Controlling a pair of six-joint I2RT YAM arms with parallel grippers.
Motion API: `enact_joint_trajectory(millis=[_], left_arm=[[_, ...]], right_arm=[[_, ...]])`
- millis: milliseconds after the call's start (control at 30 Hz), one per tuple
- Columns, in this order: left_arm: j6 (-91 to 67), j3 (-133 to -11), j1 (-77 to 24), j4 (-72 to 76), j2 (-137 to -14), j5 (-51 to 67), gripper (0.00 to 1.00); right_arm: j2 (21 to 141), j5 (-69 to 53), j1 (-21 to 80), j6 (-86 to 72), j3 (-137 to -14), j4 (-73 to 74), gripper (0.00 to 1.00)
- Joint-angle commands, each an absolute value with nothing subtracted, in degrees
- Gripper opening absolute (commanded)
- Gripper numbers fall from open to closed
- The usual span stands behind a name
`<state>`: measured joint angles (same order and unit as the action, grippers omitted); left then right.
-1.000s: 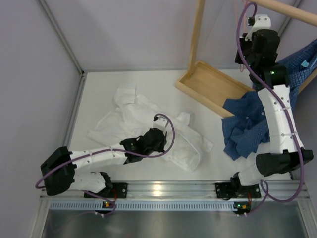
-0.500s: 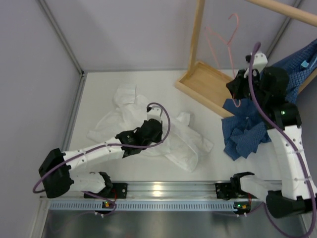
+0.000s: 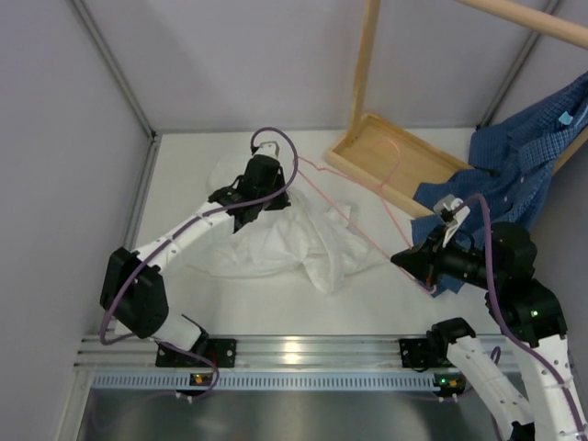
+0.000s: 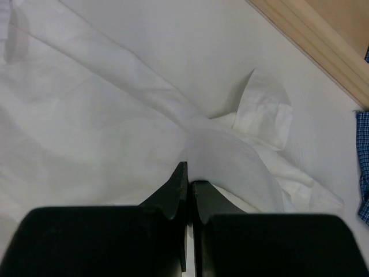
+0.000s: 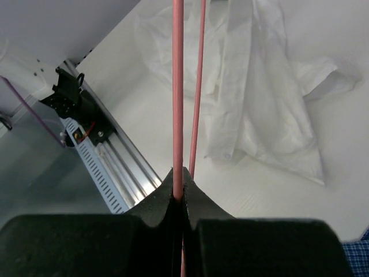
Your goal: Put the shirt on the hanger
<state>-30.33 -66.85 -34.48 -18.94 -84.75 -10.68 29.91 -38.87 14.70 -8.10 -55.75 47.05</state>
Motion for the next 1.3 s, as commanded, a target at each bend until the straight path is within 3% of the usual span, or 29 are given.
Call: enact_joint_trajectory(millis=[0, 333, 633, 833, 1267], left_arm=[[-30.7, -72.7, -31.3, -20.8, -87.7, -5.5, 0.00], [-32.0, -78.7, -28.7, -21.3, -93.9, 2.1, 0.00], [-33.2, -73.0, -28.7, -18.8, -89.0, 9.2, 0.00], [-32.3, -69.9, -28.6, -17.4, -85.4, 6.2, 0.00], [-29.5, -77.2, -26.3, -20.7, -92.8, 5.9, 0.00]], right_arm=[[28.7, -42.3, 16.7, -8.8, -54.9, 49.4, 0.00], [29.5, -37.4, 20.5, -10.7, -49.0, 48.4, 0.00], [36.0, -28.0, 21.3, -11.4, -49.4, 45.4, 0.00], [38.1, -28.6, 23.1, -11.7, -49.6, 44.2, 0.00], [33.8, -21.9, 24.3, -9.4, -52.4, 51.4, 0.00]])
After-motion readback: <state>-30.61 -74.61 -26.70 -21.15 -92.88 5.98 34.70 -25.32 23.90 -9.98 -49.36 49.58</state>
